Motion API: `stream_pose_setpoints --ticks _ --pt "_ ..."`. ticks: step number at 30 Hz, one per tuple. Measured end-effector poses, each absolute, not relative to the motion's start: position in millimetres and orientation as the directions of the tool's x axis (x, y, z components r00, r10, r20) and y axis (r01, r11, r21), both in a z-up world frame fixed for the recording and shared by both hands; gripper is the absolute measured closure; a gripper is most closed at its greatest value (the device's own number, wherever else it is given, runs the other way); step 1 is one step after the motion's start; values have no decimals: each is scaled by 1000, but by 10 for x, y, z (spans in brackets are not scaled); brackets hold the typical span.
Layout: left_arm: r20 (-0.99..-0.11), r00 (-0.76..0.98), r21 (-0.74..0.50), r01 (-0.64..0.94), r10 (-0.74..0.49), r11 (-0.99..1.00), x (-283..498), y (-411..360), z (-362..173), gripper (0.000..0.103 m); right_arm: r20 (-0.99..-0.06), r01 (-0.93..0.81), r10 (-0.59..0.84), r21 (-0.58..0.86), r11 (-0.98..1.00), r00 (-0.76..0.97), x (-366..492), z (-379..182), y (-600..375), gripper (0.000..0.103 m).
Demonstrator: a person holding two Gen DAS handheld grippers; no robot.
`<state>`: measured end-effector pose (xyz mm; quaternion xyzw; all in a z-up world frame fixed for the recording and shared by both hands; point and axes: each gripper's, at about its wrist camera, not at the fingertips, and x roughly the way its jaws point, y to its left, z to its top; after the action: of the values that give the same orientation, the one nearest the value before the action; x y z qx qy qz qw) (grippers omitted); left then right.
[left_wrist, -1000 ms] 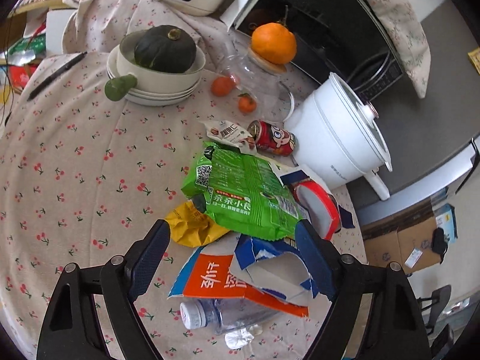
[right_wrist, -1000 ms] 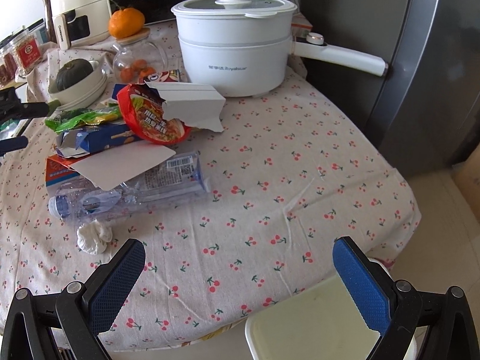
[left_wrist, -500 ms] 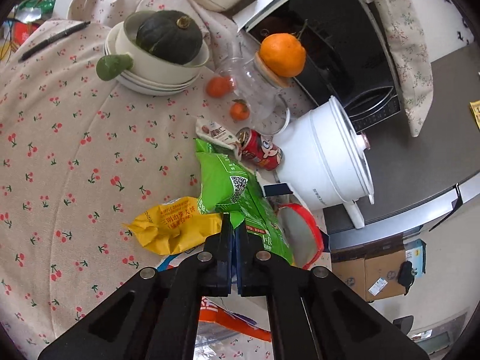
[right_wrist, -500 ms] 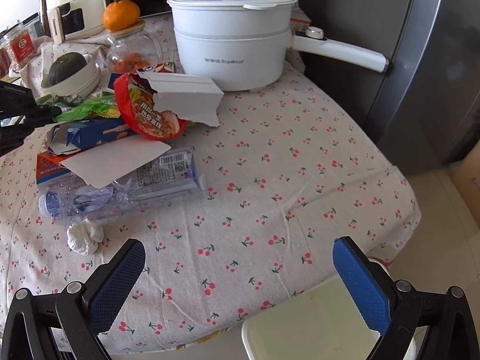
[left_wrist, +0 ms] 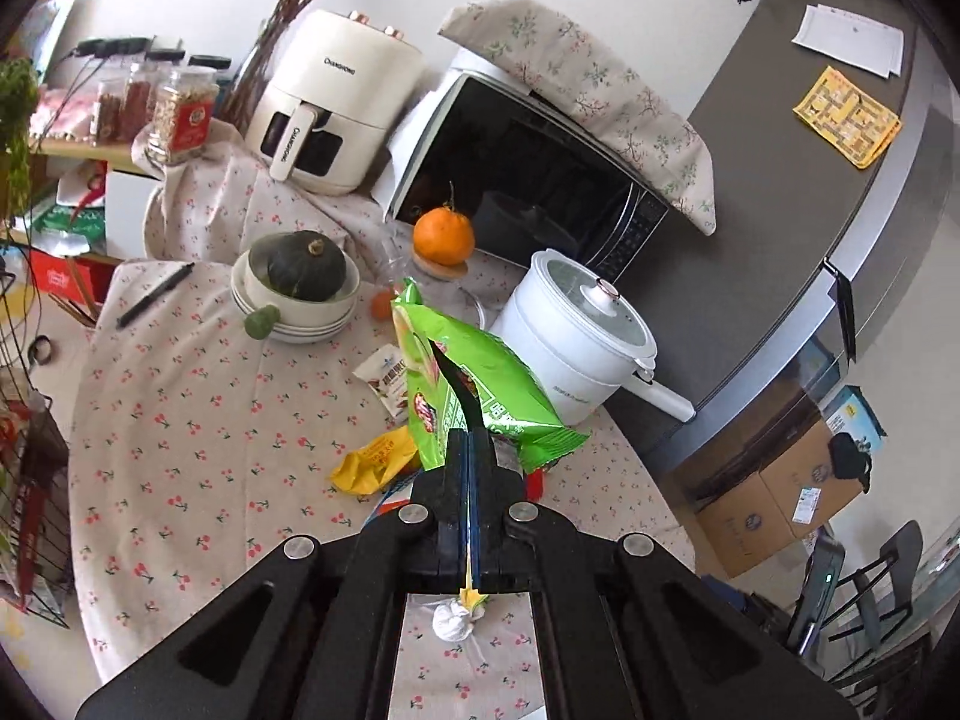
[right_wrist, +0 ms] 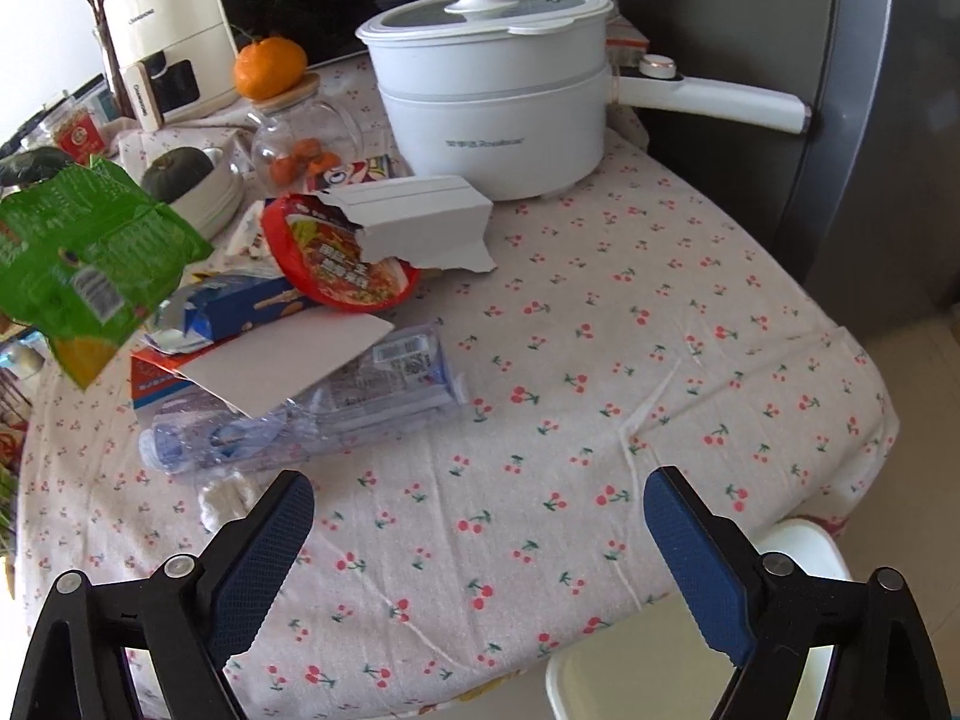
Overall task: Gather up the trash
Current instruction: 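Grasp the red noodle cup with the right tool while the left tool lifts the green bag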
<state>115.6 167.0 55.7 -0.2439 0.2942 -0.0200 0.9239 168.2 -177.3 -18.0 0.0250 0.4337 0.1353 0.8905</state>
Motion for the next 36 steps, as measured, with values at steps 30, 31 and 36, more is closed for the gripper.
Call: stream_pose_setpoints --ticks 30,31,36 --pt "-534 830 -485 -141 -164 863 763 1957 301 103 -715 -365 204 -77 928 669 2837 -100 -194 86" --pt "-531 831 -485 -138 -166 863 754 1951 307 103 -705 -370 213 -75 926 676 2786 -35 -219 86" --pt "-516 838 -490 -115 -180 864 690 1906 364 103 -661 -382 275 -20 924 698 2493 314 -400 86"
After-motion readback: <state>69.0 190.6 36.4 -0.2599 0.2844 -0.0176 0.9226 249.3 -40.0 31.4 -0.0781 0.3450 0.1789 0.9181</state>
